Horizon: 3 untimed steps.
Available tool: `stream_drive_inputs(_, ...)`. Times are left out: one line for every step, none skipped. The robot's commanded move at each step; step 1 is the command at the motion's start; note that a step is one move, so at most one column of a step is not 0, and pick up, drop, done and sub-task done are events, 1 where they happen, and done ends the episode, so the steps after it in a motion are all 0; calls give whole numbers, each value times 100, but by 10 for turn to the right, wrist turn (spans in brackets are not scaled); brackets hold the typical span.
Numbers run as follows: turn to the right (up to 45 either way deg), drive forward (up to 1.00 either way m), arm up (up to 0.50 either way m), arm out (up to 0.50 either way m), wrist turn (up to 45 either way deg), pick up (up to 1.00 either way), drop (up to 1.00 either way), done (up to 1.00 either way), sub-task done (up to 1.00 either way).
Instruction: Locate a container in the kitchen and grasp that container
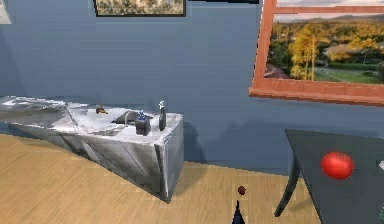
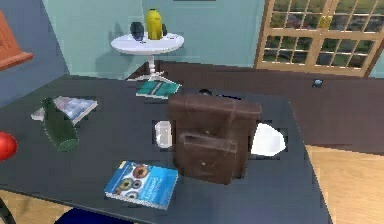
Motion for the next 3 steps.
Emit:
stream_drive_inputs(0, 0, 50, 0, 0, 0, 0, 0, 0)
stream_drive_inputs(0, 0, 38, 0, 0, 0, 0, 0, 0)
stream_drive_inputs(0, 0, 0, 36, 0, 0, 0, 0, 0)
